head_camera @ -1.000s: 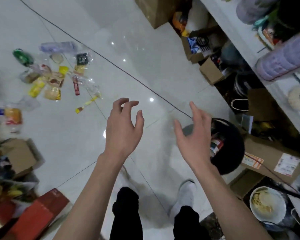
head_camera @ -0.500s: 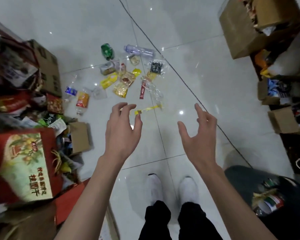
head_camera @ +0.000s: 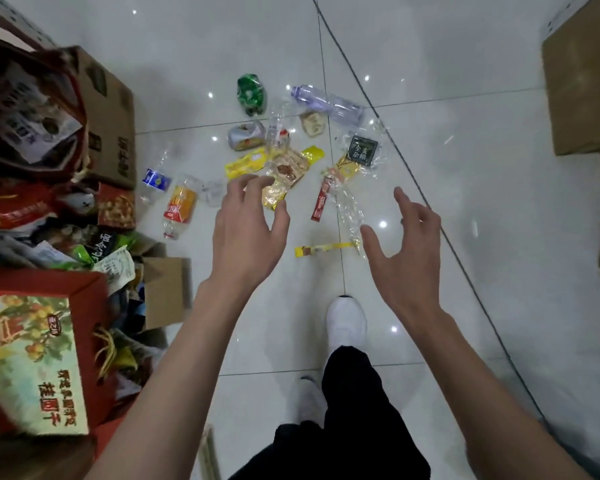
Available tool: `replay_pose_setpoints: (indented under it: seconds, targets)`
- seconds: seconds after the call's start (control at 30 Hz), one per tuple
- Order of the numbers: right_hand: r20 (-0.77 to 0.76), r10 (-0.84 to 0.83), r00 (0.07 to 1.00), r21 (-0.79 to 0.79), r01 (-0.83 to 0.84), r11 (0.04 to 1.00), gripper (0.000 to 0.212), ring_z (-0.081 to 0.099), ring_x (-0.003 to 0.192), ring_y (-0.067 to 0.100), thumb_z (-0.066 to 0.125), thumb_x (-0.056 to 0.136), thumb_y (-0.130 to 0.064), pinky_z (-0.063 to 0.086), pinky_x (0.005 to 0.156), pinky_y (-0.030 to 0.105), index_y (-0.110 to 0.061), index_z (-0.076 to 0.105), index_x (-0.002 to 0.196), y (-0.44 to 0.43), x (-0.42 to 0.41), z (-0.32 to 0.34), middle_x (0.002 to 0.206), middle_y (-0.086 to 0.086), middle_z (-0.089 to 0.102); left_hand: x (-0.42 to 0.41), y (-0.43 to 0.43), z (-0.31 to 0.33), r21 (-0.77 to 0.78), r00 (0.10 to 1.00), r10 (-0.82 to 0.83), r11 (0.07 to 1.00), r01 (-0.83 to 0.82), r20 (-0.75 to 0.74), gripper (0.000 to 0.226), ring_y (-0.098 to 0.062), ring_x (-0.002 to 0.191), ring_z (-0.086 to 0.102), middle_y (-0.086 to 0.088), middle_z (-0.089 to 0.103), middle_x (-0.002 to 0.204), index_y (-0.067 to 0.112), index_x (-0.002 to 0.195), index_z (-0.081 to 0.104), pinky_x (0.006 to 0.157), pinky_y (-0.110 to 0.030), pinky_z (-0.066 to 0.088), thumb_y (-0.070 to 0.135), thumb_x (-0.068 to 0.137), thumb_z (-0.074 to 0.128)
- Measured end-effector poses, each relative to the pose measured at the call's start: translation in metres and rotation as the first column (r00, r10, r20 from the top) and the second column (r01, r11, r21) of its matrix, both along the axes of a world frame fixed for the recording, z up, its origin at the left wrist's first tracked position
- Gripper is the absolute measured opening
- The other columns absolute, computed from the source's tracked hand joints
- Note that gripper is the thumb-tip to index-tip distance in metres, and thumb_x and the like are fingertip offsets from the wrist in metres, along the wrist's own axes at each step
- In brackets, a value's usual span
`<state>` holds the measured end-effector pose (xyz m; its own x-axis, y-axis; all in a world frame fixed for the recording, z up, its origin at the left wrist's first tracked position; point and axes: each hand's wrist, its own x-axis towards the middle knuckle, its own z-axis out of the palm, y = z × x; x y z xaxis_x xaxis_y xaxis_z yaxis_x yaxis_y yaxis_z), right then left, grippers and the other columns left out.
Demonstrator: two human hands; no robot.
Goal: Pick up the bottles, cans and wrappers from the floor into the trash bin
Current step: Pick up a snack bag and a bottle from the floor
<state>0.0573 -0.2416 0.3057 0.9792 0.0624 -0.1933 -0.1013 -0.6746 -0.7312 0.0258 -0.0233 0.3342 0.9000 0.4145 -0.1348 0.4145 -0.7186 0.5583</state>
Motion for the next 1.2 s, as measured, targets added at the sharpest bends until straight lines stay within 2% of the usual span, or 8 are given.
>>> replay_pose_setpoints:
  seconds: [0.17, 0.27, 0.37, 0.57, 0.77, 0.87, 0.97, 1.2]
  targets:
    - [-0.009, 0.042, 0.999, -0.011, -0.043, 0.999, 0.068, 0.045, 0.132, 0.021, 0.069, 0.096, -0.039, 0.044, 0.110, 0.038, -0.028, 0.040, 0.156, 0.023, 0.043, -0.058, 0.144, 0.006, 0.042, 0.039, 0.030, -0.056, 0.027, 1.000, 0.009, 1.000, -0.008, -0.019, 0.041, -0.028, 0.115, 0.057, -0.008, 0.049, 0.136, 0.015, 0.135, 0.054, 0.096, -0.044, 0.048, 0.031, 0.097, 0.057]
    - [-0.008, 0.059, 0.998, -0.026, -0.060, 0.998, 0.067, 0.045, 0.133, 0.021, 0.068, 0.096, -0.039, 0.042, 0.108, 0.033, -0.028, 0.040, 0.156, 0.037, 0.064, -0.102, 0.144, 0.006, 0.041, 0.060, 0.048, -0.101, 0.045, 0.999, 0.020, 0.999, -0.018, -0.050, 0.041, -0.029, 0.118, 0.057, -0.008, 0.048, 0.138, 0.015, 0.135, 0.054, 0.097, -0.045, 0.048, 0.032, 0.097, 0.056]
    - [0.005, 0.063, 0.998, -0.044, -0.062, 0.997, 0.067, 0.045, 0.131, 0.020, 0.068, 0.096, -0.040, 0.038, 0.106, 0.026, -0.028, 0.040, 0.156, 0.048, 0.086, -0.158, 0.143, 0.006, 0.041, 0.082, 0.064, -0.162, 0.048, 0.998, -0.003, 0.999, 0.006, -0.065, 0.045, -0.029, 0.121, 0.055, -0.009, 0.048, 0.139, 0.015, 0.136, 0.053, 0.097, -0.045, 0.047, 0.034, 0.095, 0.057]
    - [0.038, 0.082, 0.996, -0.061, -0.080, 0.995, 0.066, 0.046, 0.132, 0.023, 0.068, 0.096, -0.039, 0.036, 0.107, 0.024, -0.024, 0.043, 0.155, 0.063, 0.117, -0.289, 0.140, 0.009, 0.044, 0.114, 0.086, -0.298, 0.085, 0.994, -0.040, 0.995, 0.049, -0.104, 0.056, -0.034, 0.122, 0.053, -0.012, 0.050, 0.137, 0.013, 0.138, 0.052, 0.097, -0.046, 0.047, 0.037, 0.089, 0.064]
    - [0.130, 0.107, 0.986, -0.141, -0.088, 0.986, 0.065, 0.051, 0.126, 0.030, 0.067, 0.093, -0.046, 0.044, 0.108, 0.047, -0.023, 0.049, 0.151, 0.072, 0.131, -0.389, 0.136, 0.017, 0.051, 0.128, 0.097, -0.404, 0.175, 0.984, -0.099, 0.977, 0.124, -0.147, 0.068, -0.037, 0.128, 0.046, -0.017, 0.045, 0.142, 0.018, 0.135, 0.052, 0.103, -0.046, 0.039, 0.054, 0.079, 0.069]
    - [0.163, 0.111, 0.980, -0.187, -0.080, 0.979, 0.065, 0.053, 0.124, 0.030, 0.068, 0.091, -0.051, 0.044, 0.106, 0.048, -0.033, 0.049, 0.150, 0.076, 0.134, -0.413, 0.136, 0.014, 0.053, 0.129, 0.102, -0.434, 0.241, 0.977, -0.103, 0.959, 0.148, -0.188, 0.077, -0.038, 0.144, 0.030, -0.022, 0.033, 0.152, 0.028, 0.140, 0.048, 0.112, -0.049, 0.032, 0.068, 0.076, 0.066]
    - [0.144, 0.146, 0.979, -0.244, -0.107, 0.964, 0.074, 0.052, 0.125, 0.031, 0.070, 0.087, -0.054, 0.043, 0.103, 0.048, -0.038, 0.043, 0.153, 0.075, 0.135, -0.425, 0.138, 0.013, 0.052, 0.129, 0.102, -0.448, 0.238, 0.971, -0.073, 0.963, 0.129, -0.229, 0.083, -0.040, 0.149, 0.020, -0.025, 0.024, 0.157, 0.035, 0.146, 0.041, 0.115, -0.053, 0.026, 0.072, 0.075, 0.063]
    - [0.133, 0.158, 0.979, -0.302, -0.112, 0.947, 0.073, 0.050, 0.120, 0.032, 0.069, 0.094, -0.041, 0.043, 0.101, 0.048, -0.036, 0.035, 0.158, 0.075, 0.128, -0.432, 0.136, 0.013, 0.053, 0.126, 0.099, -0.448, 0.286, 0.975, -0.041, 0.953, 0.103, -0.217, 0.072, -0.039, 0.128, 0.042, -0.016, 0.042, 0.144, 0.032, 0.147, 0.044, 0.102, -0.049, 0.034, 0.062, 0.084, 0.063]
